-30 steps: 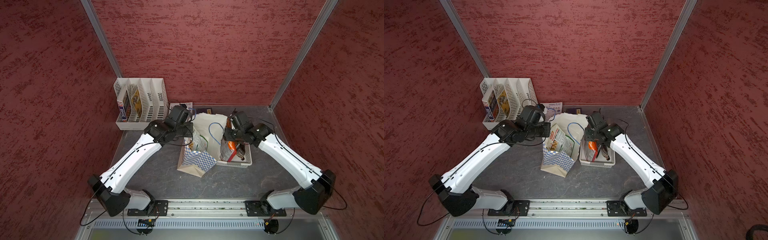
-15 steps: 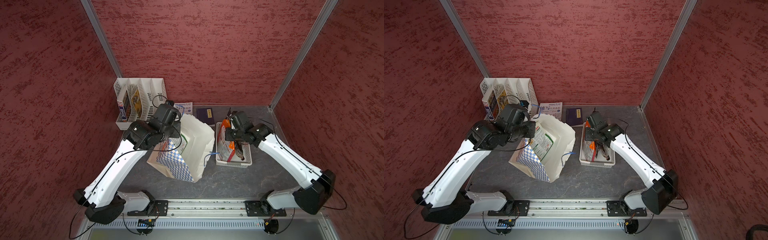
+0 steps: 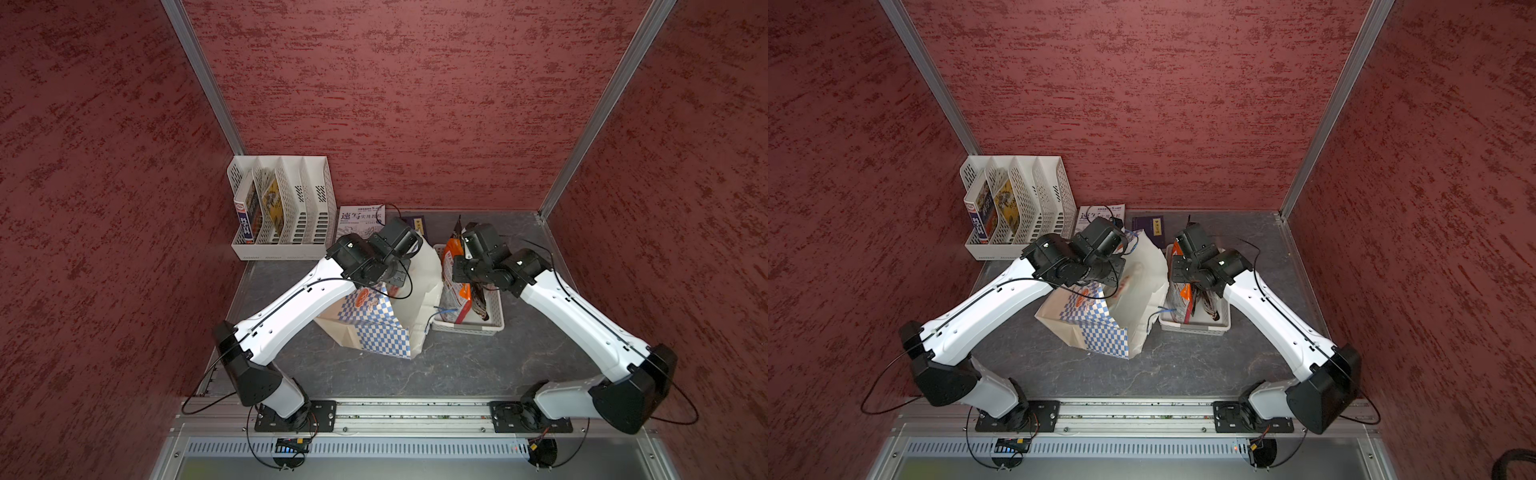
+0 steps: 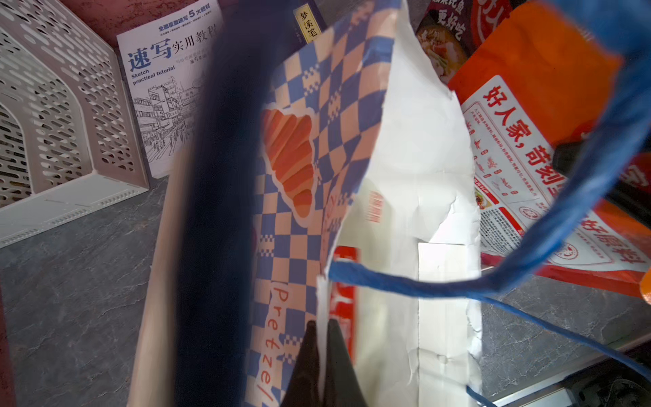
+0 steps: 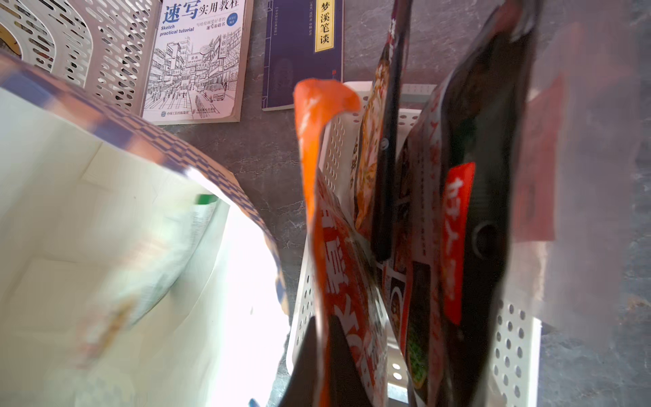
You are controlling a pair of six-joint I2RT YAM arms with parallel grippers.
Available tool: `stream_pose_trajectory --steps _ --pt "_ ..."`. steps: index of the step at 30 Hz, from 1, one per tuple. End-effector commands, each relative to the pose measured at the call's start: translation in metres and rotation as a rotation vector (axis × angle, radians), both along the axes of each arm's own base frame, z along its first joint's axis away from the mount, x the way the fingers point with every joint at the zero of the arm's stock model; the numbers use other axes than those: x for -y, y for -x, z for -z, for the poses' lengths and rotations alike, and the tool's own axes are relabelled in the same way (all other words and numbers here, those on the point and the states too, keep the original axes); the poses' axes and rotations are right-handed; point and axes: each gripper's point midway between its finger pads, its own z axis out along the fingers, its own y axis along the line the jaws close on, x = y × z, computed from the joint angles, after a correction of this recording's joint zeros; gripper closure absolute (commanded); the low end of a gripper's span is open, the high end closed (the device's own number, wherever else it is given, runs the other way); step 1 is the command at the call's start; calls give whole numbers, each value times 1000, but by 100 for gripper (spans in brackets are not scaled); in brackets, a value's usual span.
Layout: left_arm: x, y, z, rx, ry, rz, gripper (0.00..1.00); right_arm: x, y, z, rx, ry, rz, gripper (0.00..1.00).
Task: Place the condiment packets inside the bag
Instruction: Adjust the paper bag at the center of the board.
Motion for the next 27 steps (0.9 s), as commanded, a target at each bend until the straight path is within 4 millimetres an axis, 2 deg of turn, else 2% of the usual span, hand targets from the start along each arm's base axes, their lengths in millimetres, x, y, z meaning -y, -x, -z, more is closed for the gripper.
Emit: stream_pose_trajectory --steps 1,6,9,16,18,22,23,27 --pt "-1 -2 -20 57 57 -8 100 8 0 -11 40 -10 26 100" --pt "-17 -4 -24 53 120 -40 100 5 -1 -14 48 -22 18 100" --pt "-43 -18 -28 39 222 -110 100 -1 -1 -30 83 -61 -12 100" --pt "-107 -39 -43 43 520 -292 100 -31 8 -106 217 -239 -175 100" --pt "-115 -42 -45 46 577 -312 100 -43 14 -128 249 -293 -233 100" --pt "-117 -42 -42 37 606 -328 100 -62 23 -178 340 -359 -324 100" --pt "-117 -42 -41 32 610 -328 100 -66 24 -185 355 -359 -341 100" --pt "-115 -42 -36 25 636 -326 100 -89 31 -245 477 -392 -427 100"
